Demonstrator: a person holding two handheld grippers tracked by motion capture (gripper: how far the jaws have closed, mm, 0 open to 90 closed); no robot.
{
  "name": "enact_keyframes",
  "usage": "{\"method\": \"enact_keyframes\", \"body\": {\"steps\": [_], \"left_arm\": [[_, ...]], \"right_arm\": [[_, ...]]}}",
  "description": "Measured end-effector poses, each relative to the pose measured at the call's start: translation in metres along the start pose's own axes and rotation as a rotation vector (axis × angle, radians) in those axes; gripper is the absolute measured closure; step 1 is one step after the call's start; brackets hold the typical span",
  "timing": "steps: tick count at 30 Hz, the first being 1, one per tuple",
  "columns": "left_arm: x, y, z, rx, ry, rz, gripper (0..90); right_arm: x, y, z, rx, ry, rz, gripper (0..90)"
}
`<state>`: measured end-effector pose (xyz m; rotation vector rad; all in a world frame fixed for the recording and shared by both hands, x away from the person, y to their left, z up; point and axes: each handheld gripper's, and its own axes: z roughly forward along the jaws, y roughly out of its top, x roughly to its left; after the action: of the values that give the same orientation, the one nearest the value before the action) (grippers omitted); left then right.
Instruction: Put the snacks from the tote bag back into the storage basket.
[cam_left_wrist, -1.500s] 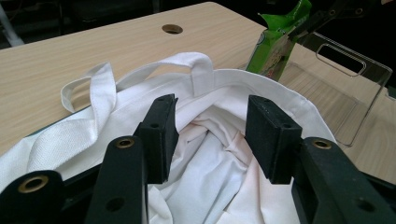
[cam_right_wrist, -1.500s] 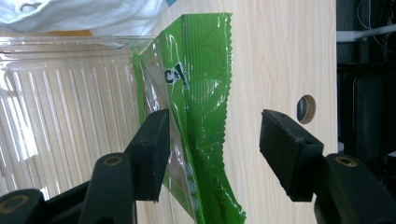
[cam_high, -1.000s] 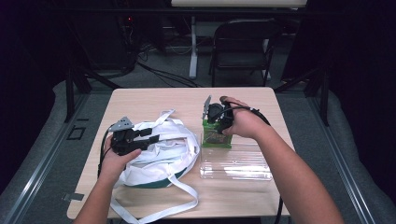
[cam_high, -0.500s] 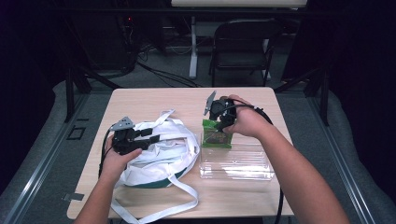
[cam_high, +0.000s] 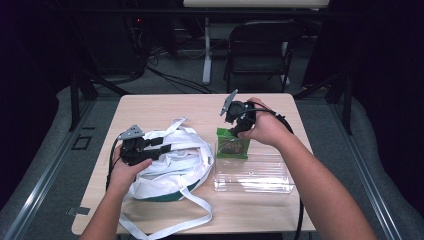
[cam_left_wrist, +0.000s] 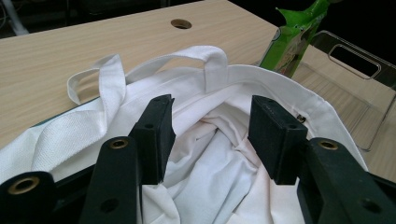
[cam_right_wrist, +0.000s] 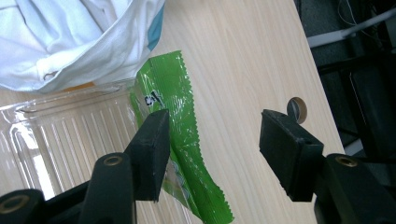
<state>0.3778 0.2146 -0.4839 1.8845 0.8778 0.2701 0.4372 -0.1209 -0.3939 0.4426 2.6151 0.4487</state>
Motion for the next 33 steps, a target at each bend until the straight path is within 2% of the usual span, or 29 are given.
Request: {"method": "enact_keyframes", "body": {"steps": [5,7,11,13,15,16,21,27,33], "left_arm": [[-0.001,0.001,-0.001,-0.003,0.005,0.003,49.6],[-0.001,0.001,-0.001,-0.004,0.01,0.002,49.5],[-0.001,0.001,-0.001,-0.005,0.007,0.001,49.5],[-0.001,0.002,-0.002,-0.004,0.0,0.002,49.5],[-0.002,0.003,-0.002,-0.011,-0.001,0.001,49.5],[-0.003,0.003,-0.002,-0.014,-0.001,0.0,49.6],[-0.005,0.004,-0.002,-0.009,-0.002,0.008,49.5],[-0.007,0.004,-0.002,-0.021,-0.022,-0.004,49.5],[-0.01,0.005,-0.002,-0.024,-0.026,0.0,49.5]], "right_arm": [[-0.001,-0.001,-0.006,-0.013,-0.005,0.038,43.7],[-0.002,-0.002,-0.011,-0.043,-0.002,0.086,44.1],[-0.003,-0.004,-0.015,-0.064,-0.007,0.121,44.8],[-0.003,-0.007,-0.02,-0.079,-0.011,0.167,46.1],[-0.003,-0.008,-0.022,-0.076,-0.015,0.178,46.2],[-0.002,-0.011,-0.025,-0.097,-0.016,0.213,46.5],[-0.001,-0.015,-0.031,-0.131,-0.018,0.261,46.5],[0.001,-0.023,-0.038,-0.175,-0.037,0.354,46.5],[0.003,-0.031,-0.042,-0.202,-0.033,0.397,46.4]]}}
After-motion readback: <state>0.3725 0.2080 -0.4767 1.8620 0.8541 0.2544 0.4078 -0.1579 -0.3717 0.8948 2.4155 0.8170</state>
